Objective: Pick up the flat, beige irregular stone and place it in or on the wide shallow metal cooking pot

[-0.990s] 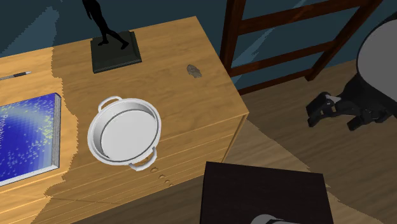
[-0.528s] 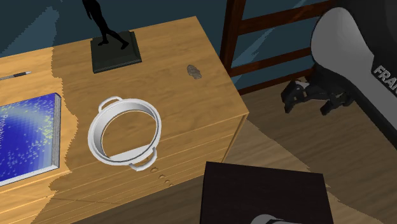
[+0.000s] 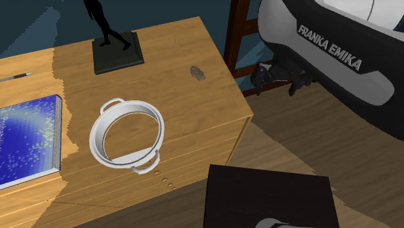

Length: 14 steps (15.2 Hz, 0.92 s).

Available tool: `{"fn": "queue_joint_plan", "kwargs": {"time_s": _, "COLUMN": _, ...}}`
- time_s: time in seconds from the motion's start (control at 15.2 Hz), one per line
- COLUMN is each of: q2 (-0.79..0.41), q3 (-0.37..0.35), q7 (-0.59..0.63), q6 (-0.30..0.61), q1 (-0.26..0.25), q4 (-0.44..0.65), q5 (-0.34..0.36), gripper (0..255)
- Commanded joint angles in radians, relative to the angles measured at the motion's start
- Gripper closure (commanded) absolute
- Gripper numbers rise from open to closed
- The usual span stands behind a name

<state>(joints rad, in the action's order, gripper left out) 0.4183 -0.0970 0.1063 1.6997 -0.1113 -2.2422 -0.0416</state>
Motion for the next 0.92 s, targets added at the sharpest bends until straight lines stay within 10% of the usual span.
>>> {"fn": "queue_joint_plan", "kwargs": {"time_s": 0.0, "q2": -0.065, "q3": -0.025, "q7": 0.023, "q6": 0.024, "q1": -0.014, "q4": 0.038, "q5": -0.009, "gripper": 0}}
{"fn": "queue_joint_plan", "kwargs": {"time_s": 0.86, "q2": -0.531, "q3": -0.147, "q7": 0.166, "q6": 0.048, "q1": -0.103, "q4": 0.451, "q5": 0.027, "gripper": 0}}
